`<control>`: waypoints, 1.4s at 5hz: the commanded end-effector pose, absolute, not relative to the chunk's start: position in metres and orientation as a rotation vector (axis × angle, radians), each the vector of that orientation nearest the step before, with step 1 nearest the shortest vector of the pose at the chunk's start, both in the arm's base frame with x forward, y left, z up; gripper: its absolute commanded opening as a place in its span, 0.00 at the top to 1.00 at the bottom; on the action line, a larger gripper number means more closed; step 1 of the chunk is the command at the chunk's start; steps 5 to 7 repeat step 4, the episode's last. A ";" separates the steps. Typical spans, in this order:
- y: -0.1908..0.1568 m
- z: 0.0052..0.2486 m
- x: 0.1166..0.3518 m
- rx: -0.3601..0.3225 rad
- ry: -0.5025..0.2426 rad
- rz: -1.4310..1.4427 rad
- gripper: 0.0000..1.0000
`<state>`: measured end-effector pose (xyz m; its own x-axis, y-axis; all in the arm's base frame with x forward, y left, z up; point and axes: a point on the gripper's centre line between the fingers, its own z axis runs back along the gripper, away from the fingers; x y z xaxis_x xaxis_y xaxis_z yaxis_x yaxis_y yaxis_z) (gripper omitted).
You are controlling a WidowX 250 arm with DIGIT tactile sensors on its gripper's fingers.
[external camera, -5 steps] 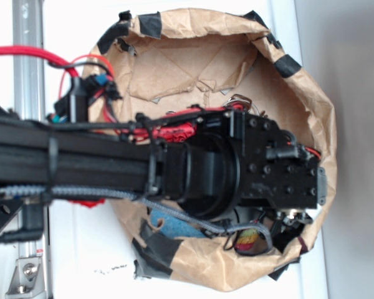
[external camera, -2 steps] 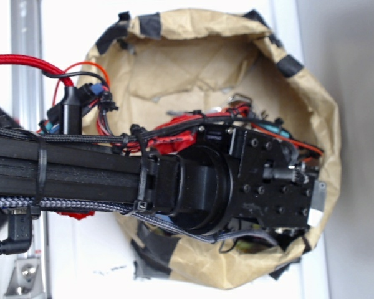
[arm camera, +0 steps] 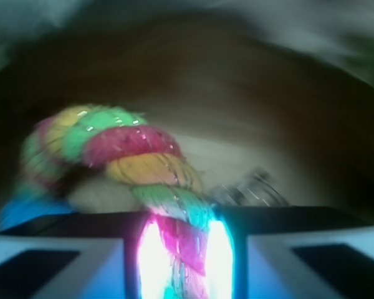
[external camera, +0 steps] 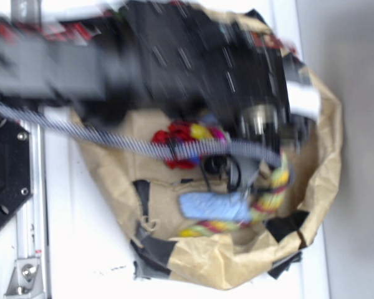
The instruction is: Grab the multicolored rope.
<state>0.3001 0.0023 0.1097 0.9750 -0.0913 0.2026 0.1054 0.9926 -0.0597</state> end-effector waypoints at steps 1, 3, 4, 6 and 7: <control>-0.014 0.212 0.280 -0.088 -0.273 0.197 1.00; -0.043 0.203 0.276 -0.067 -0.241 0.137 1.00; -0.048 0.199 0.270 -0.056 -0.242 0.136 1.00; -0.048 0.199 0.270 -0.056 -0.242 0.136 1.00; -0.048 0.199 0.270 -0.056 -0.242 0.136 1.00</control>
